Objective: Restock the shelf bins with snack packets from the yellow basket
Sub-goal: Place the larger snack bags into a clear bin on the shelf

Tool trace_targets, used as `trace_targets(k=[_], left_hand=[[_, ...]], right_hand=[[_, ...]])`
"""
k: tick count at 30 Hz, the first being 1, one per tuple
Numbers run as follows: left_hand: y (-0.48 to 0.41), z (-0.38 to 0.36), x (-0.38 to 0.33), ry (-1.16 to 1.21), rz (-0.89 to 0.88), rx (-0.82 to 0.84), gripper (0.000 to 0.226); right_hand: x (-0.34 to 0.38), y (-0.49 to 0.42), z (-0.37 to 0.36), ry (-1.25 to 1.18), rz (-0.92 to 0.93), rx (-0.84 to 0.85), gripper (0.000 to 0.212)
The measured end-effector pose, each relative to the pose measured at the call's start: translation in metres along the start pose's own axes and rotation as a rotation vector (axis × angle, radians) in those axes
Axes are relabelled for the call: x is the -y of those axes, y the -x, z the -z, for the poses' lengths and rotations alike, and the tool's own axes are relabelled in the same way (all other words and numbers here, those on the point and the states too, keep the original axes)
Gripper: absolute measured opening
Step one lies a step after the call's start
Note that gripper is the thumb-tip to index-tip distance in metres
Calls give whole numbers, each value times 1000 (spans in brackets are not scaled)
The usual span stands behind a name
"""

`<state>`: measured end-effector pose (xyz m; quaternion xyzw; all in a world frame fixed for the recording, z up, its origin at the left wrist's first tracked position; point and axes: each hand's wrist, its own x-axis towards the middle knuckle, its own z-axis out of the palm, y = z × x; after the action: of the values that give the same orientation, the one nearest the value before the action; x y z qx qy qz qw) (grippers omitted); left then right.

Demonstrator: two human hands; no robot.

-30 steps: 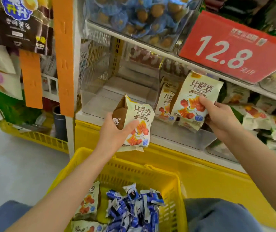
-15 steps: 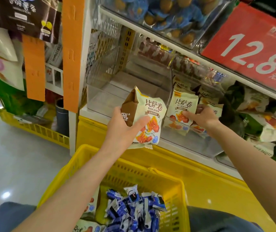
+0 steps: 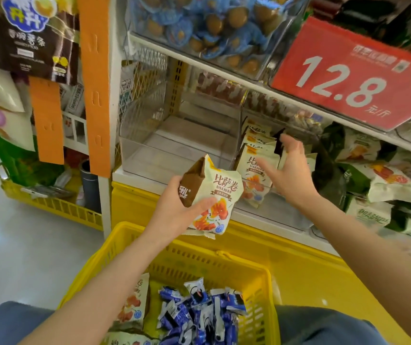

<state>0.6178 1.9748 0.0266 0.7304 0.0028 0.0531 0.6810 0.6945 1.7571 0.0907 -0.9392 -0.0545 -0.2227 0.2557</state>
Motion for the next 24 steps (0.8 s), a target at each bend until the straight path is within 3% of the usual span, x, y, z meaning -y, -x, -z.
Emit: trace_targets(k=[5,8,11,15,19,24], left_hand=[[17,-2,-1,7,-41,193,61],[30,-3,2,42,-71,292,58],[41,-8,3,-8,-127,318,57],[46,-25,-10,-284,-200,403,50],[21,-54,-29,-637,-399,402,66],[-24,-85,-46,-766,-563,242,48]], right_hand=[[39,54,23,-50,225,638,95],[45,72,27,11,313,674,71],[39,83,30,3,328,648,57],[23,94,46,108,337,539,83],[-2,86,81,134,214,377,78],[-44,39,123,-41,-52,-93,61]])
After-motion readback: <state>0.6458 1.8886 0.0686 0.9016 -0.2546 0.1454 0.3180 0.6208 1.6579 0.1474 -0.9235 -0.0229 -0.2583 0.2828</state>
